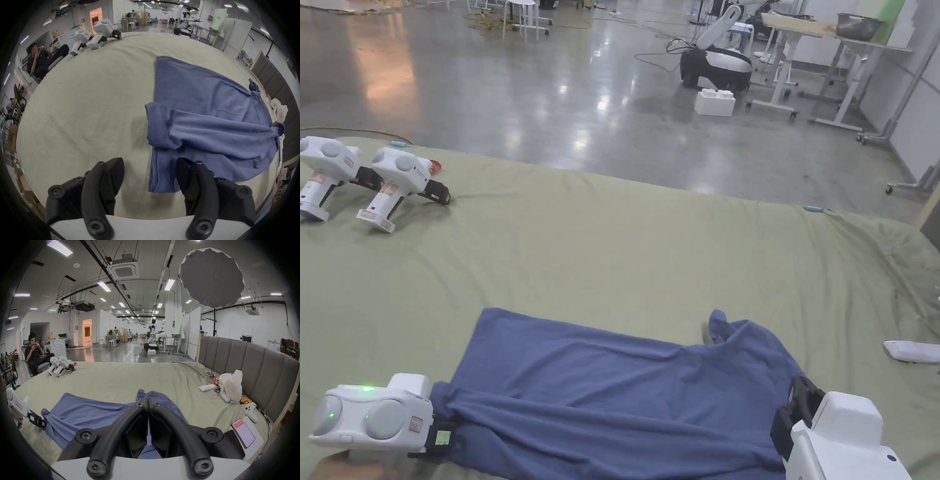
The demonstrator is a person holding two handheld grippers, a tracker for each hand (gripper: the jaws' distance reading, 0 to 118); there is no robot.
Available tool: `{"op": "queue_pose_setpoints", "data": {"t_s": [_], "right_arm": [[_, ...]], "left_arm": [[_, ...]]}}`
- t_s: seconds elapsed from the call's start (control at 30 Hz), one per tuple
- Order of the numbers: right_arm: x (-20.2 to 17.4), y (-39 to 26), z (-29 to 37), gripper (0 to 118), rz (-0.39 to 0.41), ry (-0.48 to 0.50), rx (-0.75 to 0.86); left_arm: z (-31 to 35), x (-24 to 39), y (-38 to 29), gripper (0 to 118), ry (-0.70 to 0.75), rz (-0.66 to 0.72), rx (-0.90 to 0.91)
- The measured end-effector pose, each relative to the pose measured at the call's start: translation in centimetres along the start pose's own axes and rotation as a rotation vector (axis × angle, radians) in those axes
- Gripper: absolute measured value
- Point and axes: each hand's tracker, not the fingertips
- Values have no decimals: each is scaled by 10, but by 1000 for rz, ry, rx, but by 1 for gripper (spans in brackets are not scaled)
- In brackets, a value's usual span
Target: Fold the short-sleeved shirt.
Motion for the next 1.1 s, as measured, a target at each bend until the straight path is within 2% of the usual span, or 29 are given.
{"op": "queue_pose_setpoints", "data": {"t_s": [0.1, 0.17, 0.2, 0.27, 0.3, 0.43, 0.47, 0.53, 0.57, 0.6, 0.73, 0.83, 0.9, 1.0, 1.07, 1.1], "right_arm": [[3, -3, -2, 0, -5, -5, -23], [5, -5, -3, 0, -10, -4, -35], [5, -6, -3, 0, -10, -5, -39], [9, -9, -4, 0, -11, -8, -47], [11, -10, -4, 0, -12, -10, -51], [31, -16, -6, 4, -14, -34, -104], [37, -18, -6, 13, -10, -46, -117], [55, -21, -8, 66, -9, -68, -179], [64, -24, -10, 82, -14, -69, -221], [75, -28, -13, 87, -23, -76, -249], [109, -49, -30, 87, 16, -101, -434], [123, -68, -44, 87, 33, -59, -559], [128, -83, -54, 85, 6, -58, -609], [129, -100, -68, 79, -40, 7, -675], [124, -112, -77, 69, -51, 58, -735], [122, -117, -81, 47, -52, 72, -752]], "left_arm": [[4, 12, -7, 41, 6, -46, 2], [2, 6, -8, 19, -2, -68, 8], [4, 6, -9, 12, -2, -71, 9], [1, -2, -10, 10, -28, -62, 21], [2, -3, -13, 4, -28, -64, 26], [12, -14, -22, 3, -66, -50, 72], [16, -18, -24, 3, -87, -21, 82], [24, -26, -29, 3, -128, 25, 121], [27, -29, -32, 3, -134, 40, 137], [31, -33, -35, 3, -146, 42, 150], [38, -38, -40, 3, -152, 26, 193], [37, -38, -38, 3, -145, 12, 208], [36, -39, -35, 3, -144, 13, 209], [35, -36, -34, 3, -133, 10, 211], [36, -33, -36, 3, -128, 9, 211], [36, -33, -36, 3, -128, 9, 211]]}}
